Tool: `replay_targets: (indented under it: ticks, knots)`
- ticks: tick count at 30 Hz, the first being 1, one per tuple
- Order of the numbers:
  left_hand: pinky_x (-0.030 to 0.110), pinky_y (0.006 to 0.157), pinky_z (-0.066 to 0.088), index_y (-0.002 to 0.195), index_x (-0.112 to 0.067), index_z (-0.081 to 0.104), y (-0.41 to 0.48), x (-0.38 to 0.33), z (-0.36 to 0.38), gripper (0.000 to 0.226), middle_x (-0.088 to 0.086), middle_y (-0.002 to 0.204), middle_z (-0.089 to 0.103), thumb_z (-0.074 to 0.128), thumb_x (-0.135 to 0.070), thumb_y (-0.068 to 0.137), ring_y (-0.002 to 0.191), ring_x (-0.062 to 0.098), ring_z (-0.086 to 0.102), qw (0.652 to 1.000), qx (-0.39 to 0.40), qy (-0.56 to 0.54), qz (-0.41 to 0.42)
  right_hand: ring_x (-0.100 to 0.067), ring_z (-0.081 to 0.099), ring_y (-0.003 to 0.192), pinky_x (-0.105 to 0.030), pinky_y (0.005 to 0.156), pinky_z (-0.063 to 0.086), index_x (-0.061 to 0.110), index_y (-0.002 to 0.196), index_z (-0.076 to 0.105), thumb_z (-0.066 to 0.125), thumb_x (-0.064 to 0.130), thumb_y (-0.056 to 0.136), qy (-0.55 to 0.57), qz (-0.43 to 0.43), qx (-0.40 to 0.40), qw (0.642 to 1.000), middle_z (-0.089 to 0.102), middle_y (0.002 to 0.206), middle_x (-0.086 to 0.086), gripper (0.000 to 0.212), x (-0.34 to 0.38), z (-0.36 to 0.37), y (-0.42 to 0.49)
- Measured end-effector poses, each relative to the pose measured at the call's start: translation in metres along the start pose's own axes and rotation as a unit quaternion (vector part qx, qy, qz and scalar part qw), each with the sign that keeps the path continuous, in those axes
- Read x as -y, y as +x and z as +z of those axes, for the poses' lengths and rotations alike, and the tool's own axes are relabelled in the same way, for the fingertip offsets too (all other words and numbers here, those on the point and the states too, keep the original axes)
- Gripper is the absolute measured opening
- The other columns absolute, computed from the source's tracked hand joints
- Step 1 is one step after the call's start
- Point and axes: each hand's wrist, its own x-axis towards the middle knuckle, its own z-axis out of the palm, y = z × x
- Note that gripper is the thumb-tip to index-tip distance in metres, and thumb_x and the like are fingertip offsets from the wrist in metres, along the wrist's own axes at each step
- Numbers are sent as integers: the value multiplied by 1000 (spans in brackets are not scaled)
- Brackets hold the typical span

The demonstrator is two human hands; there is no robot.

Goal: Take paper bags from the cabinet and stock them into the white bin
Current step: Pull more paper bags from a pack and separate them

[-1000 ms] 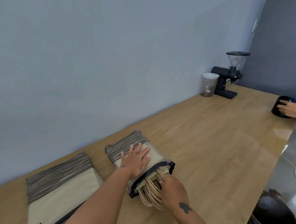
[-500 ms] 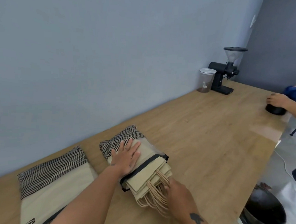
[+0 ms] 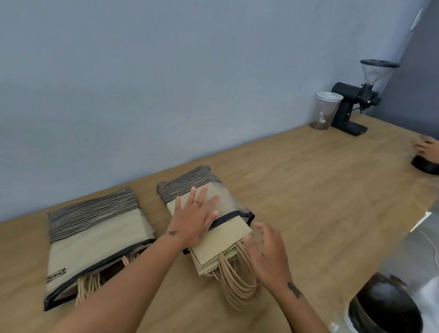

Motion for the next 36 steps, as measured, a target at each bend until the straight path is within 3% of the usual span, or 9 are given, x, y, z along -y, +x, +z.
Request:
replay_targets:
  ticks: [3, 8, 13, 18, 22, 27, 30, 33, 36]
  knots:
    - [54, 115, -1, 148, -38, 8, -16, -5, 2, 50, -4, 159, -11, 17, -45, 99, 146, 25, -15, 999, 17, -28, -12, -19, 55, 104, -34, 89, 46, 21, 115, 51, 52, 32, 90, 58, 4, 65, 996, 57, 115, 2, 28, 0, 9, 20]
    - [61, 112, 0, 145, -43, 14, -32, -12, 10, 48, -2, 160, -9, 19, -49, 98, 146, 28, -13, 995, 34, -81, -53, -12, 52, 104, -25, 90, 42, 21, 111, 56, 62, 20, 84, 105, 13, 81, 991, 57, 109, 6, 28, 2, 15, 29]
    - [65, 110, 4, 145, -46, 17, -37, -14, 12, 47, -5, 159, -9, 20, -49, 98, 146, 26, -15, 987, 49, -137, -71, -21, 62, 100, -46, 90, 51, 40, 86, 57, 68, 14, 74, 164, 57, 89, 981, 65, 107, 2, 31, -4, 14, 25]
    - [64, 111, 5, 145, -46, 15, -38, -11, 11, 48, -3, 160, -7, 20, -50, 98, 146, 27, -13, 988, 47, -132, -64, -22, 67, 95, -43, 83, 56, 32, 88, 60, 70, 0, 72, 236, 98, 75, 964, 69, 105, -6, 37, -17, 6, 3]
    - [64, 111, 7, 146, -44, 13, -40, -7, 17, 50, 0, 160, -8, 23, -50, 97, 146, 29, -13, 990, 47, -121, -55, -18, 68, 85, -32, 71, 57, 24, 92, 58, 66, -10, 74, 282, 110, 89, 949, 70, 100, -8, 39, -30, -2, -22]
    - [57, 114, 8, 146, -41, 11, -53, -14, 26, 55, 1, 159, -13, 31, -50, 96, 146, 28, -14, 987, 4, -142, -73, -14, 68, 80, -27, 65, 58, 21, 95, 56, 62, -13, 76, 312, 115, 101, 938, 70, 94, -5, 39, -36, -8, -42]
    - [46, 115, 14, 148, -36, 13, -75, -19, 35, 62, 5, 158, -15, 41, -47, 94, 146, 28, -14, 980, -31, -180, -83, -13, 69, 81, -28, 67, 59, 19, 98, 55, 63, -13, 76, 336, 133, 104, 926, 70, 97, -5, 39, -40, -6, -55]
    - [41, 117, 9, 147, -33, 18, -97, -25, 43, 69, 8, 157, -20, 54, -43, 89, 144, 29, -17, 954, -73, -271, -102, -12, 70, 83, -25, 66, 58, 19, 99, 55, 64, -13, 76, 357, 139, 102, 918, 69, 103, -7, 40, -45, -2, -64]
    - [33, 116, 9, 147, -33, 21, -113, -34, 51, 75, 10, 157, -20, 62, -41, 85, 146, 26, -9, 927, -95, -339, -129, -17, 66, 95, -24, 69, 57, 23, 101, 55, 64, -9, 77, 352, 126, 112, 921, 66, 112, -7, 41, -46, 1, -70]
